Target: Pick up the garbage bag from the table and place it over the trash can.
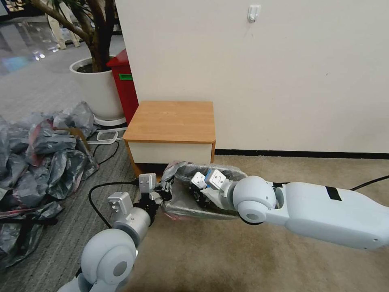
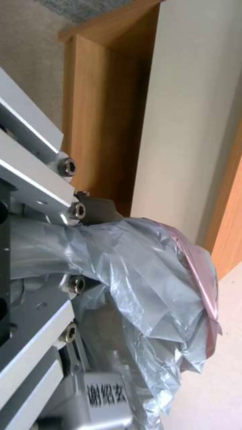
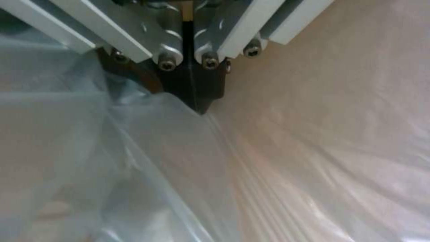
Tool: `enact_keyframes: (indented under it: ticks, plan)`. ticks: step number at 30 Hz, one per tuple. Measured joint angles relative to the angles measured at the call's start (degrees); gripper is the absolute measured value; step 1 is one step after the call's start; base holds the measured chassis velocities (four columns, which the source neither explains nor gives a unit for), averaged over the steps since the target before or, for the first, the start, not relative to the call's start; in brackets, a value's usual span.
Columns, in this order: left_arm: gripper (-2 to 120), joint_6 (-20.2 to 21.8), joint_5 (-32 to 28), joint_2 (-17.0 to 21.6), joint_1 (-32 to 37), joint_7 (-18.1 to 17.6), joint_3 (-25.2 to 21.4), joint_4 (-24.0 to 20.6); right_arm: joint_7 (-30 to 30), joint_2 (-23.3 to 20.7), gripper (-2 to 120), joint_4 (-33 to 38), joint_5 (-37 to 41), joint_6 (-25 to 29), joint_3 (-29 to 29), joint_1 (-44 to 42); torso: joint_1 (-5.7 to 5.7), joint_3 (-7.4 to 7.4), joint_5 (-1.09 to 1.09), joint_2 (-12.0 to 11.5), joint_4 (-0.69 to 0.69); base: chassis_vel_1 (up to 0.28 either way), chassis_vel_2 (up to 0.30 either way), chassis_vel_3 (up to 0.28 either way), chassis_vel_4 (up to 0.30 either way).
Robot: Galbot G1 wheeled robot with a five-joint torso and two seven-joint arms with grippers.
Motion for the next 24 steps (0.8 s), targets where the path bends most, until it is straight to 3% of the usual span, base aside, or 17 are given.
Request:
enact_keyframes:
  ticks: [9, 24]
  plan:
    - [6, 0.2, 0.1, -0.7, 0.3, 0.0, 0.2, -0.3, 1.3, 0.3, 0, -0.2, 1.8, 0.0, -2.4, 1.4, 0.00, 0.00, 0.00, 0.0, 0.00, 0.000, 0.000, 0.000, 0.000]
    - [6, 0.3, 2.6, -1.6, 1.4, 1.4, 0.4, -1.4, 8.5, 2.4, 0, -1.6, 11.6, 0.0, -6.1, 4.8, 0.00, 0.00, 0.00, 0.0, 0.00, 0.000, 0.000, 0.000, 0.000]
